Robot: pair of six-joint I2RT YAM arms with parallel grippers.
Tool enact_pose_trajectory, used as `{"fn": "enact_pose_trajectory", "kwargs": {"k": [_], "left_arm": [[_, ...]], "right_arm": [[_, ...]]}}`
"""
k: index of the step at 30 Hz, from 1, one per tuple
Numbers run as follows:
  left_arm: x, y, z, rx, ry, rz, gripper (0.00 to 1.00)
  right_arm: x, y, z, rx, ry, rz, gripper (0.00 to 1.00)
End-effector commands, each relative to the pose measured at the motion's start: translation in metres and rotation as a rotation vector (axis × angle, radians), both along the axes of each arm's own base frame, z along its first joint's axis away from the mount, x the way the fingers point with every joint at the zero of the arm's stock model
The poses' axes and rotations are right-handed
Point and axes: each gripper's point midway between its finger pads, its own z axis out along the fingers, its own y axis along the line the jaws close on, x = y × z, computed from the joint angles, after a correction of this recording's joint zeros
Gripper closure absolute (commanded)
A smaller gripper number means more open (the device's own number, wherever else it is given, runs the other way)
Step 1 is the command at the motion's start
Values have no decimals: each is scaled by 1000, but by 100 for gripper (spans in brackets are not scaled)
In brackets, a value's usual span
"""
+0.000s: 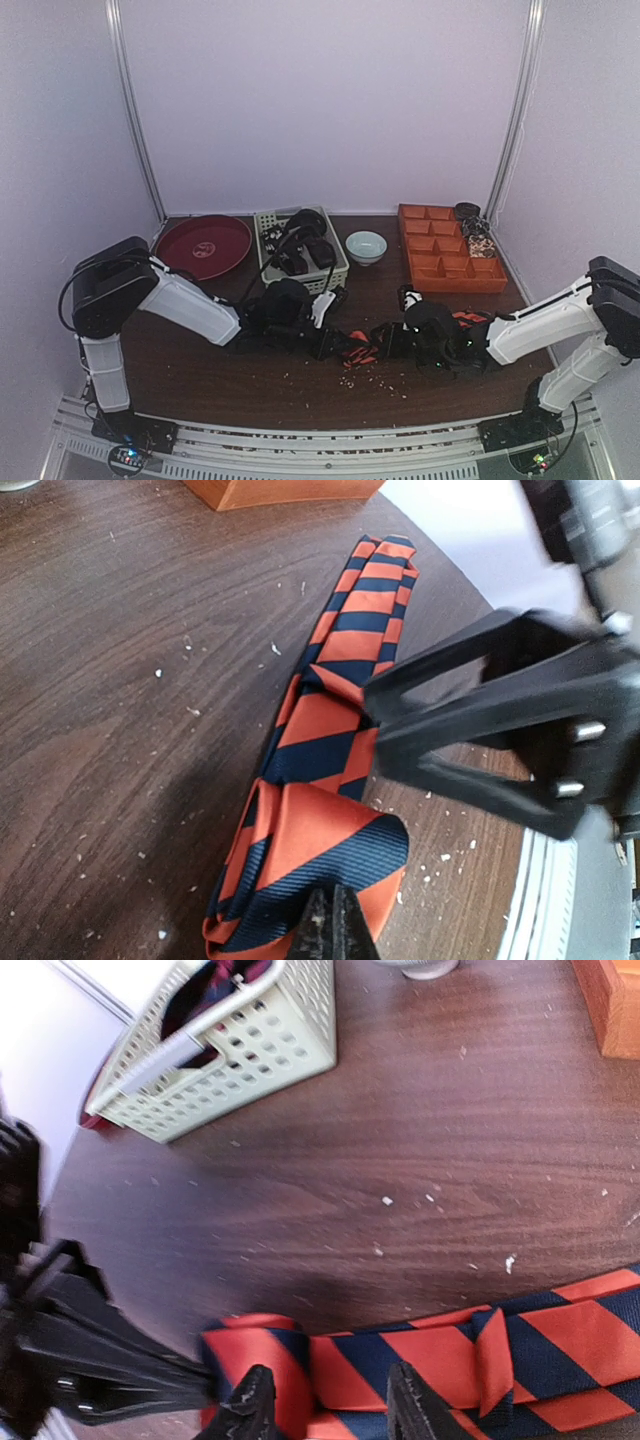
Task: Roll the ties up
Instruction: Roll the tie at the center of the board.
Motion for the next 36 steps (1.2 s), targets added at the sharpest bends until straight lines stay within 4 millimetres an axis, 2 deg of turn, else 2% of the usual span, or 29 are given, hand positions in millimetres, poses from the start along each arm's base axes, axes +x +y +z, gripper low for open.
{"fn": "enact_pose_trajectory", "kwargs": {"k": [1,5,9,11,16,22,26,30,33,36], "left_arm": [[3,-10,-2,-6,-11,-5,100],[4,-14,-4,-6,-6,8,100],[7,-11,-7,26,5,29,100],[6,-7,-1,23,-7,39,100],[10,14,7,66,-36,104,100],[19,64,10,108,-42,261,100],[7,88,-1,134,-22,279,100],[-7,103,-12,121,11,273,100],[-14,108,-16,98,22,264,100],[-19,101,-14,59,20,218,100]], "right_arm": [[-4,8,18,45,-18,60,57],[-6,20,9,20,17,111,57],[-7,26,-8,6,53,126,62],[-7,28,-15,1,69,133,66],[-10,35,-27,3,109,150,72],[-23,53,-33,108,200,171,72],[-33,70,-37,189,279,170,72],[-39,84,-34,234,312,169,73],[-41,87,-31,243,312,161,73],[-42,87,-29,258,317,147,74]]}}
